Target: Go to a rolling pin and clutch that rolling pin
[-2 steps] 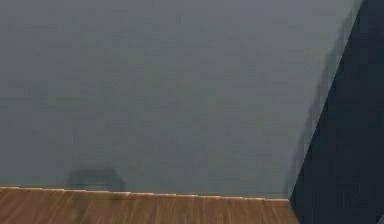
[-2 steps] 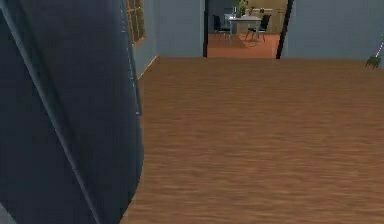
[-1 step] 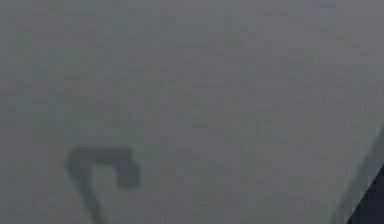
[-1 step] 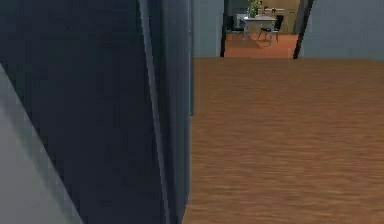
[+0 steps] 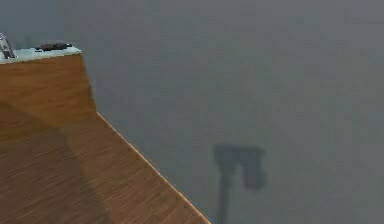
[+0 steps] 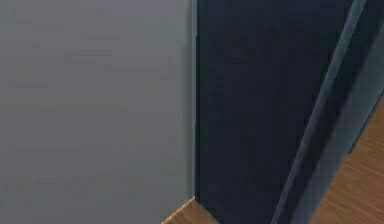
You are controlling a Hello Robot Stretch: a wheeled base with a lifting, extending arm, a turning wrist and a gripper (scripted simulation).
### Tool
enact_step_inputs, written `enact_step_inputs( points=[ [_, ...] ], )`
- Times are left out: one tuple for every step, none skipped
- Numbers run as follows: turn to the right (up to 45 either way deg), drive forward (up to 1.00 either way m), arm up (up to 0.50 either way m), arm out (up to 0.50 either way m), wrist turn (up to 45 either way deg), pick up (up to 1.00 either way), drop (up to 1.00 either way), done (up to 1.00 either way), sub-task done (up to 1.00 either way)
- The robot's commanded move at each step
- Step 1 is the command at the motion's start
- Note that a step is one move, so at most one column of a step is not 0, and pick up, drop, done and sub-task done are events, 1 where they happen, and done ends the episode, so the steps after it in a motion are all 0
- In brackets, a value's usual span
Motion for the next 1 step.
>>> enact_step_inputs(
  points=[
    [-42.0, 0.00, 0.00, 0.00, 0.0, 0.00, 0.00, 0.00, 0.00]
  ],
)
